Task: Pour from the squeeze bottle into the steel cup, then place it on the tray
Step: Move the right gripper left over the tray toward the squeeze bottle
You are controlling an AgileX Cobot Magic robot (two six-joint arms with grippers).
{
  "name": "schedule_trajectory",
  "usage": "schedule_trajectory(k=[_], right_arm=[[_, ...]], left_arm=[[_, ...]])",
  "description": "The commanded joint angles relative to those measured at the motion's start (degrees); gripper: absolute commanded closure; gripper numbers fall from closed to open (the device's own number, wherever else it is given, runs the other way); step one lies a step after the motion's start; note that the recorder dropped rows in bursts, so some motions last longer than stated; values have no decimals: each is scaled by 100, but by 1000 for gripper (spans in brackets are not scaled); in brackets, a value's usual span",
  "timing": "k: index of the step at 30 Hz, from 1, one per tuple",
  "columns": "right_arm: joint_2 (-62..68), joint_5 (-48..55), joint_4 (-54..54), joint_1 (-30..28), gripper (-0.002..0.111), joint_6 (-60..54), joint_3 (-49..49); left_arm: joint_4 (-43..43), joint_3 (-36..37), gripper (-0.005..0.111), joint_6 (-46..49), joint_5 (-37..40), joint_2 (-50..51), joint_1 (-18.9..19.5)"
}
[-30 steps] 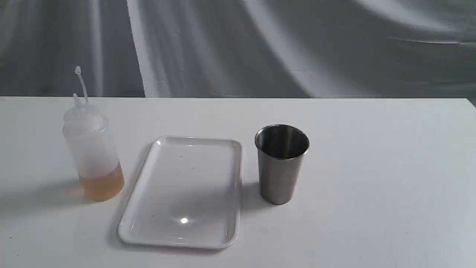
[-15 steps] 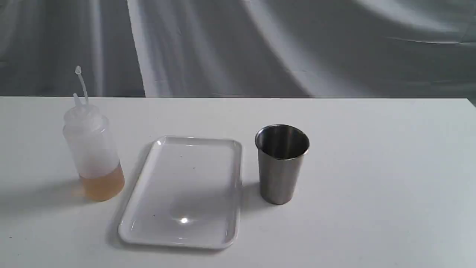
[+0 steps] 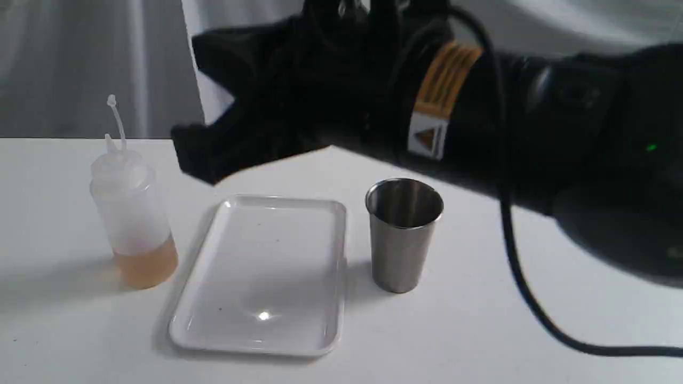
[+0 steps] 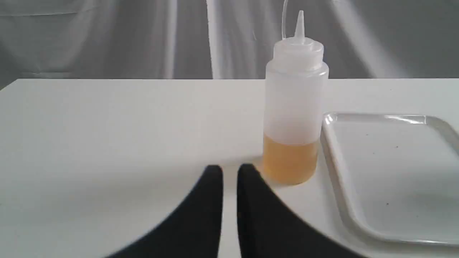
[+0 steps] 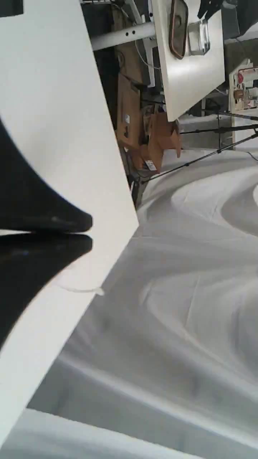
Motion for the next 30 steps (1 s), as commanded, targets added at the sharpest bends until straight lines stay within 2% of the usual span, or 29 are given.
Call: schedule_trajectory(k=[1,10,15,20,24,27,30], right_arm=[[326,-392,549,9,108,-288,316],[1021,-1062,396,9,108,-288,538],[1655,-1833,228,9,108,-440,538],[2408,-2934,674,9,108,-1039,538],[2839,-3418,1415,-2,108,-1290,538],[3171,-3322,1594,-2,108,-1301,295],[3481,-2970,1103,-2,108,-1301,-203]], left_arm=[[2,25,98,-25,-41,-15,-27],[2,25,98,-15,-41,-15,-27],[2,25,98,-14,-41,-15,-27],[2,25,98,-26,-41,-15,-27],[2,25,98,-26,-41,-15,-27],[2,25,98,-14,-41,-15,-27],[2,25,98,-14,-41,-15,-27]])
